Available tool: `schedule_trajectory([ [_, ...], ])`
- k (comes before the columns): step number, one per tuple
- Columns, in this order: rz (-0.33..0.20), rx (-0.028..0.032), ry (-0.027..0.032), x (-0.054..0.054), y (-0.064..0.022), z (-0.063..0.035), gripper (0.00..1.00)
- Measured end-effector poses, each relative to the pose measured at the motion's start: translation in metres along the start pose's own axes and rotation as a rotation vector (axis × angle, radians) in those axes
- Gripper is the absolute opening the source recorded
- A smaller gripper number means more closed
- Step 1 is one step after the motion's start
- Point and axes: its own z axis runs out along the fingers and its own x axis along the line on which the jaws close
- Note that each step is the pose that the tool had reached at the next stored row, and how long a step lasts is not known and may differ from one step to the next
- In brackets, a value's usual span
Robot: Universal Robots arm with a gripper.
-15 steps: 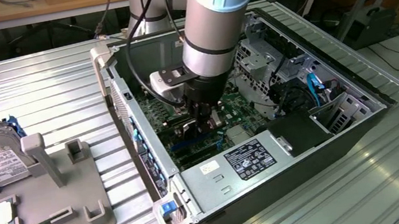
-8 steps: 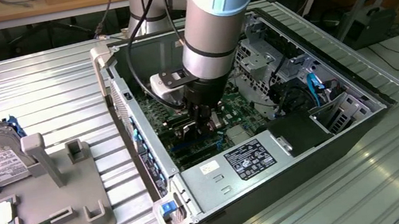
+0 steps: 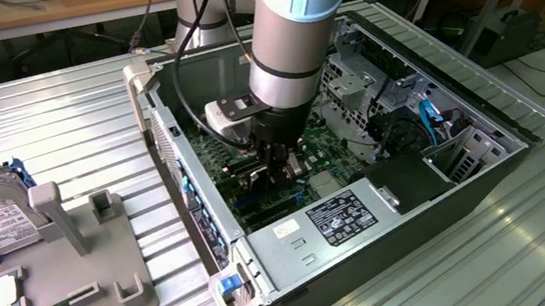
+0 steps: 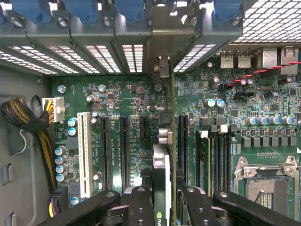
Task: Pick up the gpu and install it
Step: 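Insert the gpu into the slot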
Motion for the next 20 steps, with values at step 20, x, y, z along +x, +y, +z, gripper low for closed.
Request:
schedule_trajectory([
  [20, 0.0, -0.0003, 0.0001, 0.0003, -0.0002, 0.008, 0.28],
])
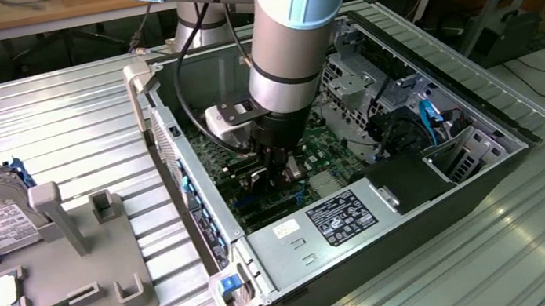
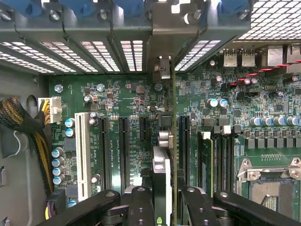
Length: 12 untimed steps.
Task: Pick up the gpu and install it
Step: 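Insert the gpu into the slot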
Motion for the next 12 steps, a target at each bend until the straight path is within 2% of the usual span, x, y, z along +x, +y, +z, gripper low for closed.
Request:
schedule_trajectory([
  [6, 0.0, 0.0001, -0.0001, 0.0, 0.0, 0.0, 0.28],
  [7, 0.0, 0.001, -0.0023, -0.0003, -0.0001, 0.0007, 0.28],
  [9, 0.0, 0.0007, -0.0015, -0.0001, -0.0001, 0.0006, 0.29],
  [10, 0.0, 0.0, -0.0001, 0.0, 0.0, 0.0, 0.36],
  [12, 0.0, -0.0002, 0.0002, 0.0, 0.0, -0.0005, 0.36],
])
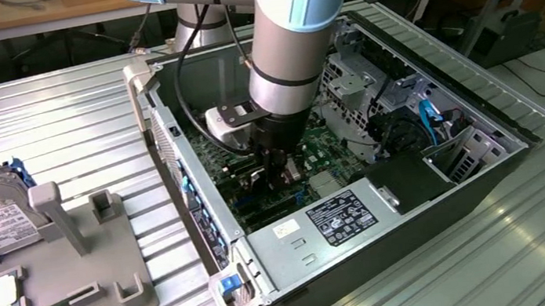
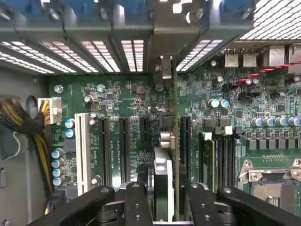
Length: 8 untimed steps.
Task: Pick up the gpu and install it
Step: 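Insert the gpu into the slot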
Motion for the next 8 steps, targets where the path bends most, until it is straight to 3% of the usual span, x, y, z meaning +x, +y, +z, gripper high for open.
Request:
schedule_trajectory([
  [4, 0.0, 0.0005, -0.0003, 0.0, 0.0002, -0.0069, 0.36],
  [8, 0.0, 0.0007, -0.0006, -0.001, 0.0006, -0.0223, 0.36],
])
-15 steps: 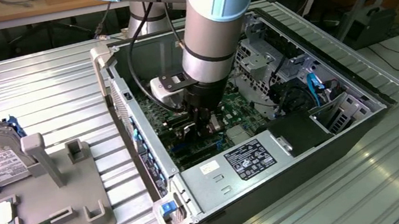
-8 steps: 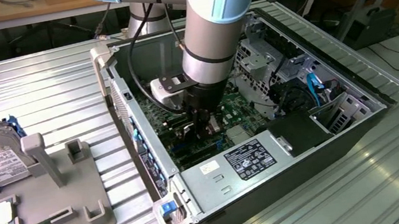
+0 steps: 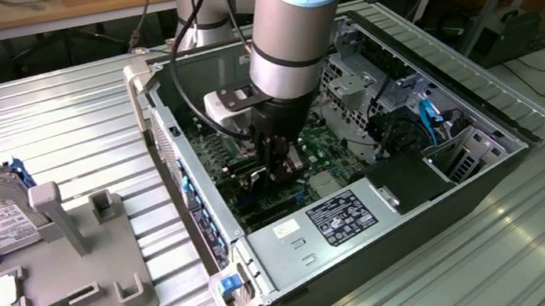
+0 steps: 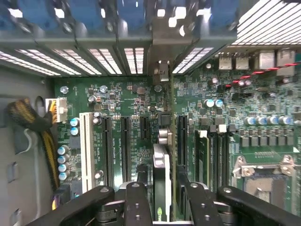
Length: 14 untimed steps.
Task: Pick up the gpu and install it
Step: 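Insert the gpu into the slot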
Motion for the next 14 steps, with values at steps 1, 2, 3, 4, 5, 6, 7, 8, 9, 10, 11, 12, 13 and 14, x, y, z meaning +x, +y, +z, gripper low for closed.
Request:
schedule_trajectory([
  [1, 0.0, 0.0002, 0.0002, 0.0, 0.0001, -0.0044, 0.36],
  [2, 0.0, 0.0006, -0.0001, 0.0, 0.0002, -0.0087, 0.36],
  [3, 0.0, 0.0009, 0.0002, -0.001, 0.0004, -0.0134, 0.36],
  [4, 0.0, 0.0014, 0.0001, -0.001, 0.0005, -0.018, 0.36],
  [5, 0.0, 0.0021, 0.0, -0.001, 0.0007, -0.023, 0.36],
  [6, 0.0, 0.0024, 0.0001, -0.001, 0.0008, -0.0274, 0.36],
  [7, 0.0, 0.0029, 0.0, -0.001, 0.0009, -0.0321, 0.36],
  [8, 0.0, 0.0035, -0.0001, -0.002, 0.0011, -0.0366, 0.36],
  [9, 0.0, 0.0035, 0.0, -0.002, 0.0011, -0.0366, 0.36],
  [10, 0.0, 0.0036, -0.0002, -0.002, 0.0011, -0.0365, 0.36],
  [11, 0.0, 0.0035, -0.0001, -0.002, 0.0011, -0.0366, 0.34],
  [12, 0.0, 0.0034, 0.0, -0.002, 0.0011, -0.0366, 0.27],
  [13, 0.0, 0.0035, 0.0, -0.002, 0.0011, -0.0366, 0.21],
  [14, 0.0, 0.0035, 0.0, -0.002, 0.0011, -0.0366, 0.21],
])
